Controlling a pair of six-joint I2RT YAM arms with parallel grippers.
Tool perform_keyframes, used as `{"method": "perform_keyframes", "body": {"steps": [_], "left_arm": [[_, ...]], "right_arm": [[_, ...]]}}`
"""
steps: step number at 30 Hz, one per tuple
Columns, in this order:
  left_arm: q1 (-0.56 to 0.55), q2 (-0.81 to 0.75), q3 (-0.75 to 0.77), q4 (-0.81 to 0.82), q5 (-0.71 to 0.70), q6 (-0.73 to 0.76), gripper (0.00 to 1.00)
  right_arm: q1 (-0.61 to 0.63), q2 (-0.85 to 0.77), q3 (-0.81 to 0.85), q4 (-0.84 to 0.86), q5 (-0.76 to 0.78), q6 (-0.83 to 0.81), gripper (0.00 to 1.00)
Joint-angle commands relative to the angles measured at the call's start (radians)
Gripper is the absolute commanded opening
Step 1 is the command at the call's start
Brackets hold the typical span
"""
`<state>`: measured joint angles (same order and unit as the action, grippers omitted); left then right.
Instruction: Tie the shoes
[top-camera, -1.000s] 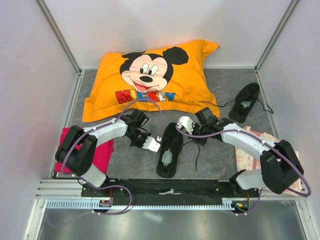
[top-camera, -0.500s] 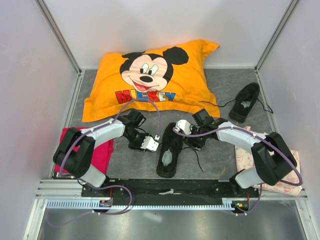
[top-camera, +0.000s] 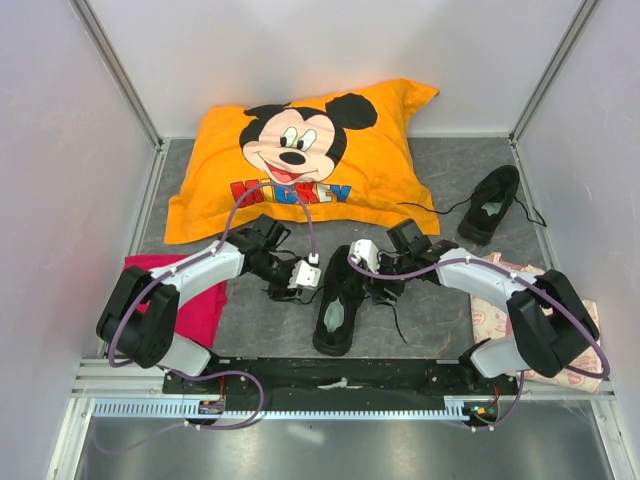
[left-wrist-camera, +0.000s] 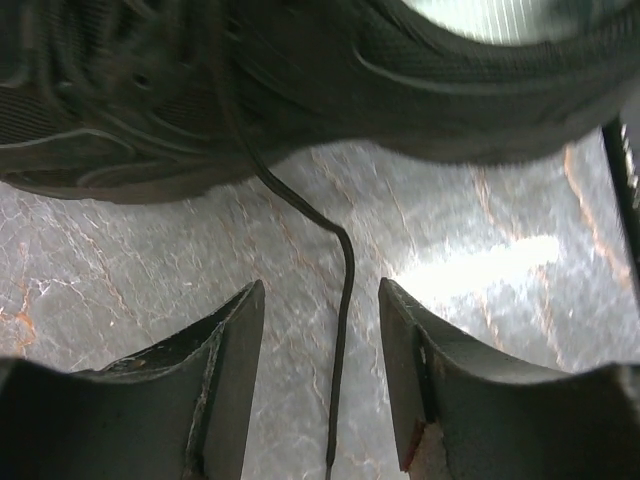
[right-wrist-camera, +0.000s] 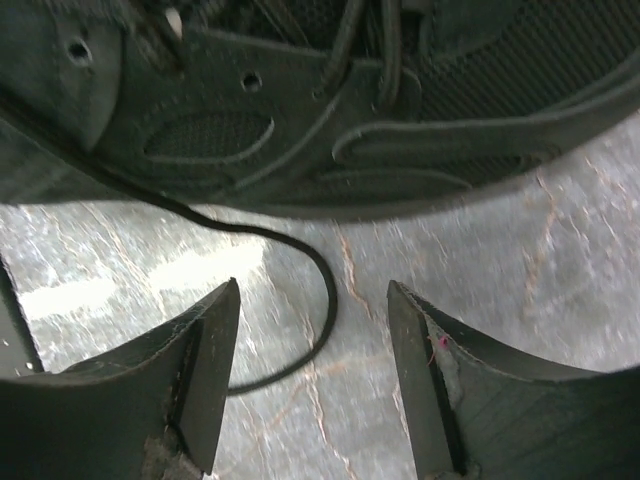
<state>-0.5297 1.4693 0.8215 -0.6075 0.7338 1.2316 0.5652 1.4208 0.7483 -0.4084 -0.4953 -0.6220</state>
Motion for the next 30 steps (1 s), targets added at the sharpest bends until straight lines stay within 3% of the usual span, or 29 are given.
{"method": "perform_keyframes", "body": {"steps": [1, 9, 15, 21, 23, 24, 26, 30], "left_arm": [[-0.019, -0.003, -0.012, 0.11, 0.063, -0.155, 0.59], [-0.058, 0.036, 0.004, 0.124, 0.021, -0.185, 0.6], [-0.059, 0.049, 0.021, 0.098, 0.026, -0.181, 0.6], [-0.058, 0.048, 0.016, 0.1, 0.027, -0.179, 0.59], [-0.058, 0.046, 0.016, 0.1, 0.027, -0.179, 0.6], [-0.059, 0.046, 0.016, 0.101, 0.029, -0.176, 0.6], [-0.061, 0.045, 0.018, 0.089, 0.033, -0.17, 0.6], [-0.075, 0.037, 0.01, 0.061, 0.033, -0.138, 0.62]], "right_arm": [[0.002, 0.029, 0.01, 0.06, -0.095, 0.019, 0.68], [0.065, 0.046, 0.005, 0.091, -0.045, 0.028, 0.73], [0.133, 0.089, 0.01, 0.114, 0.076, -0.011, 0.65], [0.137, 0.116, -0.046, 0.187, 0.142, 0.007, 0.48], [0.139, 0.116, -0.05, 0.2, 0.153, 0.019, 0.32], [0.137, 0.115, -0.05, 0.203, 0.158, 0.024, 0.15], [0.137, 0.106, -0.044, 0.201, 0.159, 0.039, 0.0], [0.128, 0.07, -0.023, 0.186, 0.153, 0.062, 0.0]]}}
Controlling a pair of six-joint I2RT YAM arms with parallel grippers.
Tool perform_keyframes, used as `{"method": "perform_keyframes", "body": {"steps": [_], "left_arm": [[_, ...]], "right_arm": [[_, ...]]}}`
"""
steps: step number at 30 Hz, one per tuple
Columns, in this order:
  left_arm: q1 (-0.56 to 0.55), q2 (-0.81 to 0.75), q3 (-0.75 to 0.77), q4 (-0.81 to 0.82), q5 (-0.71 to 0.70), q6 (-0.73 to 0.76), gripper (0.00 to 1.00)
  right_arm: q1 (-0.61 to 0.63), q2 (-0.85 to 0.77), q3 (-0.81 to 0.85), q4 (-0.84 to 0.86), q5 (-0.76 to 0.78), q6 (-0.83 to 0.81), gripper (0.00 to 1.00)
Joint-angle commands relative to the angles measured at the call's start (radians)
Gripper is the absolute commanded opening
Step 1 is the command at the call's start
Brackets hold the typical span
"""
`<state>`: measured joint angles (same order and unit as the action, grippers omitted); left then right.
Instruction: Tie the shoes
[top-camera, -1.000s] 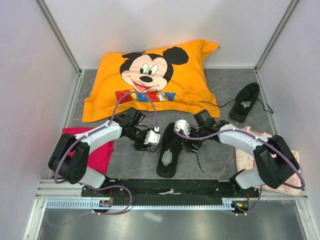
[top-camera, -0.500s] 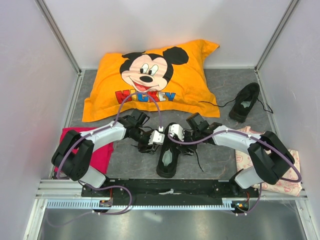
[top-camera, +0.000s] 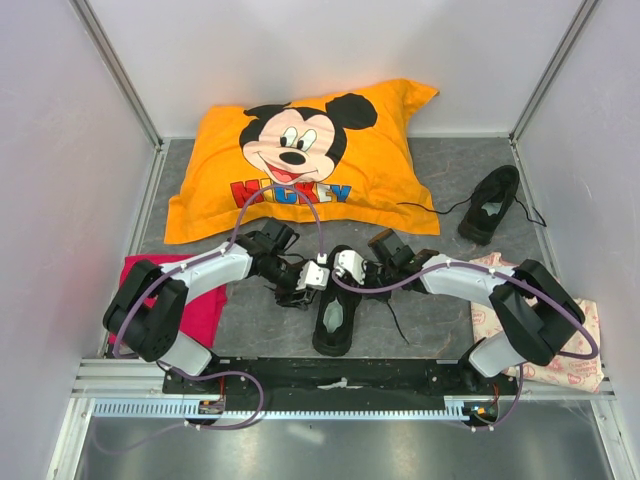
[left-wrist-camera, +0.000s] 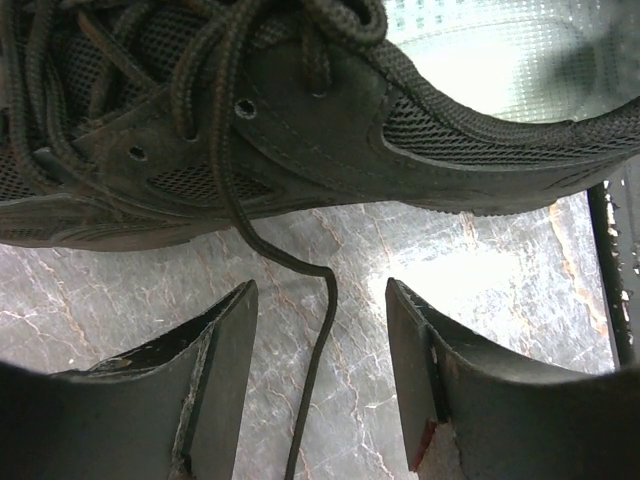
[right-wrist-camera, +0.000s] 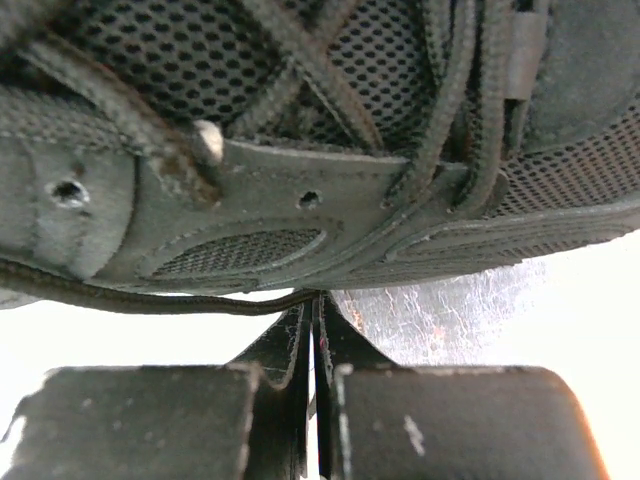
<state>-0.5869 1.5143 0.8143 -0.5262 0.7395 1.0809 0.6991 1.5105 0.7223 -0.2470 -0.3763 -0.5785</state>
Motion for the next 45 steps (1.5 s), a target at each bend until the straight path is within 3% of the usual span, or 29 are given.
{"method": "perform_keyframes", "body": {"steps": [1, 11, 14, 16, 17, 18, 20, 31, 45], "left_arm": [[-0.024, -0.008, 0.013, -0.017, 0.021, 0.016, 0.62], [-0.073, 0.017, -0.026, 0.06, -0.066, -0.024, 0.62], [-0.077, 0.033, -0.026, 0.074, -0.084, -0.05, 0.55], [-0.077, 0.035, -0.021, 0.072, -0.083, -0.071, 0.39], [-0.077, 0.026, -0.02, 0.072, -0.081, -0.09, 0.28], [-0.076, 0.017, -0.018, 0.06, -0.083, -0.095, 0.1], [-0.059, -0.032, -0.017, 0.054, -0.091, -0.145, 0.01], [0.074, -0.243, -0.083, -0.181, -0.184, -0.144, 0.02], [0.236, -0.398, -0.136, -0.212, -0.284, -0.07, 0.02]], "right_arm": [[-0.009, -0.027, 0.008, 0.019, 0.033, 0.023, 0.0], [-0.059, -0.121, 0.042, -0.098, 0.013, 0.043, 0.0], [-0.062, -0.139, 0.045, -0.115, 0.005, 0.052, 0.0], [-0.061, -0.153, 0.048, -0.126, 0.004, 0.054, 0.0], [-0.061, -0.157, 0.048, -0.135, 0.004, 0.052, 0.0], [-0.062, -0.164, 0.048, -0.14, 0.013, 0.049, 0.0], [-0.062, -0.182, 0.048, -0.156, 0.033, 0.043, 0.0], [-0.093, -0.239, 0.028, -0.204, 0.189, -0.017, 0.0], [-0.141, -0.242, 0.011, -0.222, 0.23, -0.078, 0.0]]}}
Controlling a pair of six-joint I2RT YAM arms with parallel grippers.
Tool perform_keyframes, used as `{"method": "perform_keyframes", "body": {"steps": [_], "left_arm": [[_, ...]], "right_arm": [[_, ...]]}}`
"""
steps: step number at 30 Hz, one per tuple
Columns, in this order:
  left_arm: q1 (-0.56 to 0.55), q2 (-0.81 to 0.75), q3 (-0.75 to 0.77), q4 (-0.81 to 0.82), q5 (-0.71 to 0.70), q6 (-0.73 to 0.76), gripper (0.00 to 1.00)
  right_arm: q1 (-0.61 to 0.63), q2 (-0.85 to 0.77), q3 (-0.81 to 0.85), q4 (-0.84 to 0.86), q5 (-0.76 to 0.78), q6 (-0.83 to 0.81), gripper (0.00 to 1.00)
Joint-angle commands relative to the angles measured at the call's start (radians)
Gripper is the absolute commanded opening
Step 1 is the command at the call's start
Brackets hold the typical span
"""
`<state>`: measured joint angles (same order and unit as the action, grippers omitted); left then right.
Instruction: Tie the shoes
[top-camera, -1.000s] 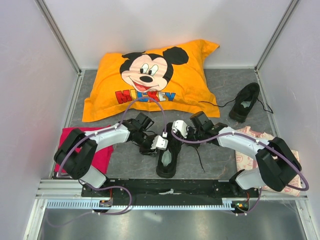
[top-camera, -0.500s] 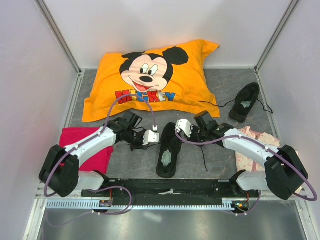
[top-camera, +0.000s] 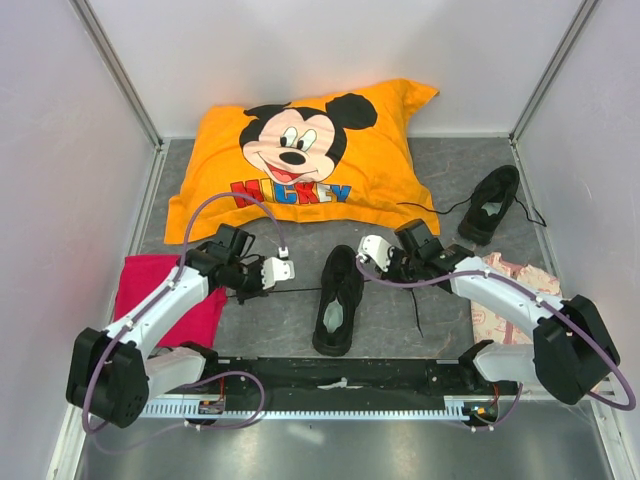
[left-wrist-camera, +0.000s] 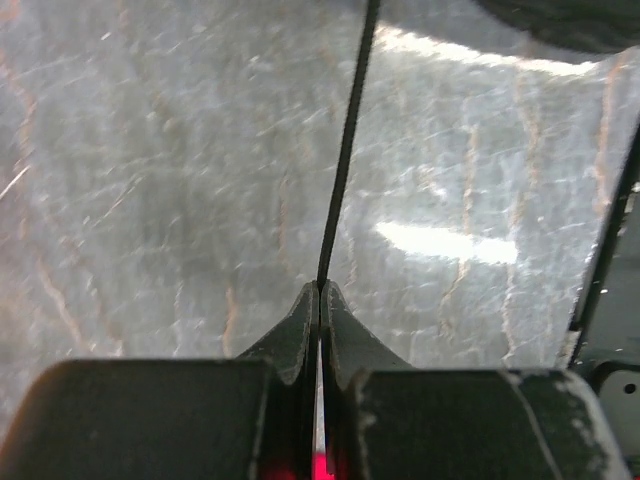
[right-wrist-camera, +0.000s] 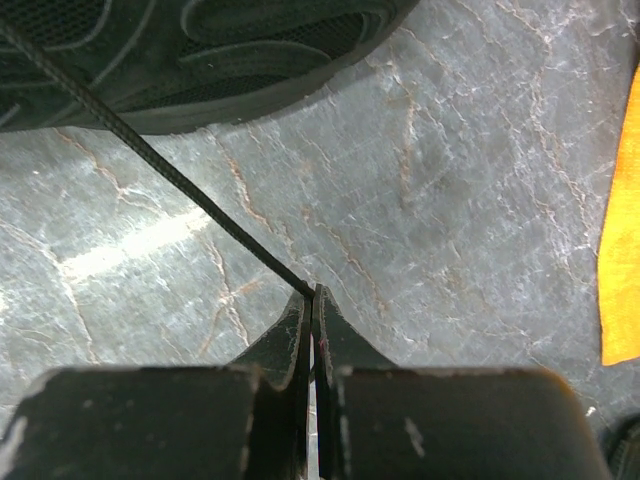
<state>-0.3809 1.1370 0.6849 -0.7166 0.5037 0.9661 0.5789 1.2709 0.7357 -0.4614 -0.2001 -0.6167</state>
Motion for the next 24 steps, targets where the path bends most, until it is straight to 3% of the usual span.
{"method": "perform_keyframes", "body": {"steps": [1, 24], "left_arm": [[0.045, -0.019, -0.007, -0.02, -0.054, 0.054, 0.02], [0.12, 0.113, -0.087, 0.088, -0.125, 0.137, 0.02]], "right_arm": [[-0.025, 0.004, -0.007, -0.005, 0.059, -0.046, 0.0], [-0.155, 0.131, -0.108, 0.079, 0.076, -0.183, 0.0]]}}
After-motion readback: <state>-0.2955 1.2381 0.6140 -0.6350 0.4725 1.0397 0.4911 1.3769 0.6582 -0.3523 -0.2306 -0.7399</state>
